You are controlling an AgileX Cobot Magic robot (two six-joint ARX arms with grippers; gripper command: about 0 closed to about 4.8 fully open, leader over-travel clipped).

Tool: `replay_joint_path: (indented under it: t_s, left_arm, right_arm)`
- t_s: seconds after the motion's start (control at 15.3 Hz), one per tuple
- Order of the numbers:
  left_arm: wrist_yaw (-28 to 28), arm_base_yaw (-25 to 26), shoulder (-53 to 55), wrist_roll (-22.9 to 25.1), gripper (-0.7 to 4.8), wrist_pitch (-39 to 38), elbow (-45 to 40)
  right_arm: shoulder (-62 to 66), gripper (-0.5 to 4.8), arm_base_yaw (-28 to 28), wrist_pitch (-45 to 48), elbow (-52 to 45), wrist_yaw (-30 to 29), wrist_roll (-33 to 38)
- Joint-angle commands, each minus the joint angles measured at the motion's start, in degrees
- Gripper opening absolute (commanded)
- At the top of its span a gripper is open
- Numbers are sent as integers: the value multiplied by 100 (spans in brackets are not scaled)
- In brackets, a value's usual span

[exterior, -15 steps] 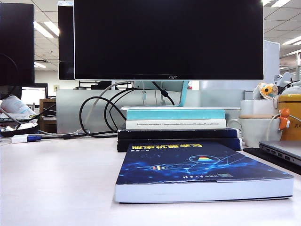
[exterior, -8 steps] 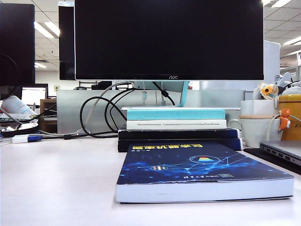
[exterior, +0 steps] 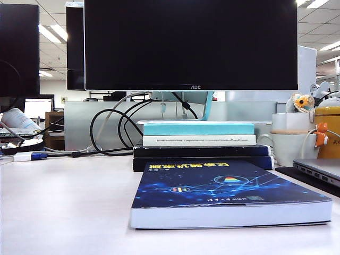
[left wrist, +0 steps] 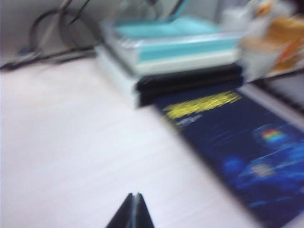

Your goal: Close the book.

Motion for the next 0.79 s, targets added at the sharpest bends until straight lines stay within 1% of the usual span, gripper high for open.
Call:
replay_joint_path:
  t_s: [0.07,0.2,0.52,0.65,0.72,0.79]
  left_arm:
    - [-557,-7,0,-267,-6,-767,9]
    - [-560,-7,0,-267,-6,-1001,9]
    - [-549,-9,0,-267,-6,-1010,9]
    - [-566,-4,-59,-267,-6,-881,-35]
    - [-573,48,-59,-267,-6,-251,-179]
    - [-509,361,-59,-295,-5,625,-426]
  right_arm:
    - [-2,2,-4,-31,-4,374,0]
    - [0,2,-2,-116,-4,361,0]
    - [-68,2,0,-299,-7,354,0]
    - [-162,2,-4,-319,-7,363,0]
    - [-157,2,-4,-387,-7,361,0]
    - [-160,2,-15,-409,-9,365,0]
